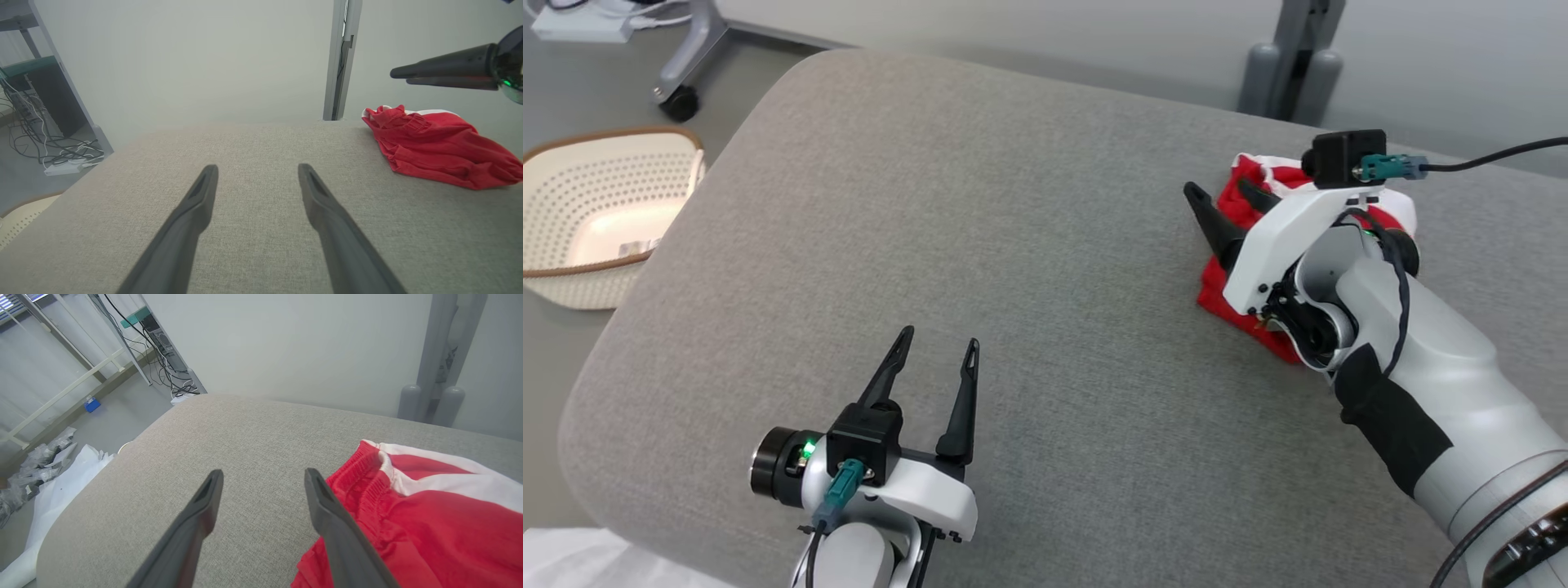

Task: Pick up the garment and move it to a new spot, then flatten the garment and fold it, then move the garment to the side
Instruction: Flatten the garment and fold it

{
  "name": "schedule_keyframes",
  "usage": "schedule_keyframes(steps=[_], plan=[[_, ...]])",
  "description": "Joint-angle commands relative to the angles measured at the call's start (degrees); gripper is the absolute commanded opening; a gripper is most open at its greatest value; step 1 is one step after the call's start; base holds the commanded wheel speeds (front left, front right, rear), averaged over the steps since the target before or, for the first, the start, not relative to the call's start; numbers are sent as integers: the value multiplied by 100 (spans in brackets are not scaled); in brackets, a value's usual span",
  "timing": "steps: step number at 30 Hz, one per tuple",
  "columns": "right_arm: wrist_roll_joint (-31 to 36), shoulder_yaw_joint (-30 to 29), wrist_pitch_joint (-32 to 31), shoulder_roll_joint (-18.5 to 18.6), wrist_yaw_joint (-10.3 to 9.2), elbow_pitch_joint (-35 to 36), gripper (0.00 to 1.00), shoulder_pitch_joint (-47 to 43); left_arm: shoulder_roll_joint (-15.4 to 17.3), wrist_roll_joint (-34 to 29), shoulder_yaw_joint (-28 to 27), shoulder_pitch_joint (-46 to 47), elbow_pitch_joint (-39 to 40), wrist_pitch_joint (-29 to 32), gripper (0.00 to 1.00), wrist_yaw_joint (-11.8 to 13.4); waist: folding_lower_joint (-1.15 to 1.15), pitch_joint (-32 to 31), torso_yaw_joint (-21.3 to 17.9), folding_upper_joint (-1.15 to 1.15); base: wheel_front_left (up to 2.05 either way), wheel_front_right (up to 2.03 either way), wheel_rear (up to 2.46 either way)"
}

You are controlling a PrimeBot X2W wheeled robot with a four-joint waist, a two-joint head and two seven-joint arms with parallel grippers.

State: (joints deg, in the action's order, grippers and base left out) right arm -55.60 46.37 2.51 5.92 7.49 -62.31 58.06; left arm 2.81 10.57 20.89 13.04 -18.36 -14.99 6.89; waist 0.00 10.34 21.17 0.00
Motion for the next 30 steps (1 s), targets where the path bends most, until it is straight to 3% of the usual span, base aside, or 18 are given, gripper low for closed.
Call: schedule_keyframes(steps=[1, 6, 13, 18, 22, 26, 30], plan=[[-58, 0, 39, 32, 2, 71, 100, -39, 22, -27, -43, -64, -6, -21, 100, -29, 0, -127, -145, 0, 0, 0, 0], [-6, 229, 573, 347, 2, 559, 100, -161, 22, -110, -198, -102, 44, -21, 100, -81, 0, -419, -543, 0, 0, 0, 0], [746, 281, 1260, 993, 2, 621, 100, -397, 28, 37, -502, -232, 227, -21, 100, -88, 0, -718, -1033, 0, 0, 0, 0], [1881, -1274, 1268, 1336, 3, 1493, 100, -1200, 25, 87, -741, -129, 389, -21, 100, -85, 0, -783, -1297, 0, 0, 0, 0], [2962, -2745, 1271, 1244, 2, 2645, 100, -2372, 25, 50, -857, -180, 453, -21, 100, -91, 0, -829, -1463, 0, 0, 0, 0], [3793, -3840, 1271, 776, 3, 3546, 100, -3532, 24, 169, -906, -358, 461, -21, 100, -131, 0, -849, -1558, 0, 0, 0, 0], [4301, -4360, 1272, 415, 2, 4056, 100, -4235, 20, 203, -949, -474, 429, -21, 100, -153, 0, -858, -1609, 0, 0, 0, 0]])
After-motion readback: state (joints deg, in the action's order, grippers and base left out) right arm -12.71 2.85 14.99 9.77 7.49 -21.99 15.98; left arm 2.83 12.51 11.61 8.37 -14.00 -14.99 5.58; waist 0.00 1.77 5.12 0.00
